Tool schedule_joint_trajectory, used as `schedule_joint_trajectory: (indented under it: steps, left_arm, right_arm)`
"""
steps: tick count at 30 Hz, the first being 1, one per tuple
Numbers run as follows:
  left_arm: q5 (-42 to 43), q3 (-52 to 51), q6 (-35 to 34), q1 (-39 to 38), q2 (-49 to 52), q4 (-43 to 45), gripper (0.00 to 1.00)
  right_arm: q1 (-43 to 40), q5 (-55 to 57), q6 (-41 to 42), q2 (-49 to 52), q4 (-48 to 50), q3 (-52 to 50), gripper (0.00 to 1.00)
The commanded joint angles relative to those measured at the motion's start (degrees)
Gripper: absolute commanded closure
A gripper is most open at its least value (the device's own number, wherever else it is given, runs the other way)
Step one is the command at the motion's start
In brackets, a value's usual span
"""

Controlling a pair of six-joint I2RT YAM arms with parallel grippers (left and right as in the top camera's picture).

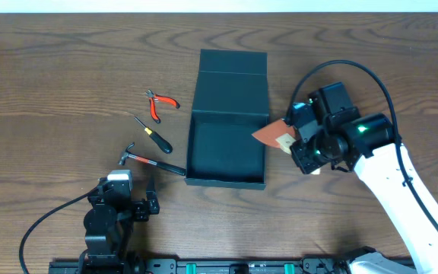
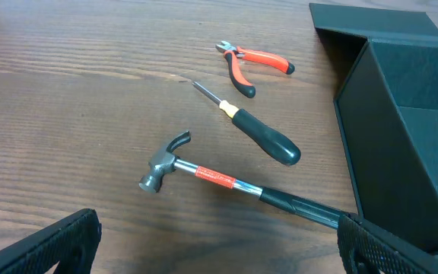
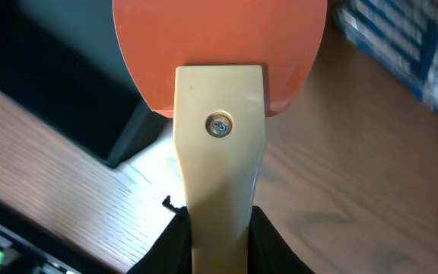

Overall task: Pack container
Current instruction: 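Carry the scraper with the right gripper and lower it into the box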

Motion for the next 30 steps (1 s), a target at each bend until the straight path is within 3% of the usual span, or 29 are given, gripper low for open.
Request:
schedule_joint_trajectory:
  steps: [1,15,19,30]
  left_arm:
    - [-0.5,-0.7,0.4,-0.1,-0.3,0.2,0.01]
    - [-0.5,-0.7,0.4,-0.1,-0.3,0.2,0.02]
    - [-0.5,-0.7,0.4,-0.1,-0.3,0.2,0.02]
    - [-0.5,-0.7,0.4,-0.1,-0.3,0.2,0.01]
  right_arm:
    - [3.2,0.0,2.5,-1.2,0.0,3.7,0.9]
    - [12.5,-0.4,4.3,1.3,10.4,5.0,0.85]
    - [14.5,-2.2,4.7,5.1,14.5,5.0,0.82]
    - [17.9,-2.8,4.4,18.7,17.9,5.0,0.87]
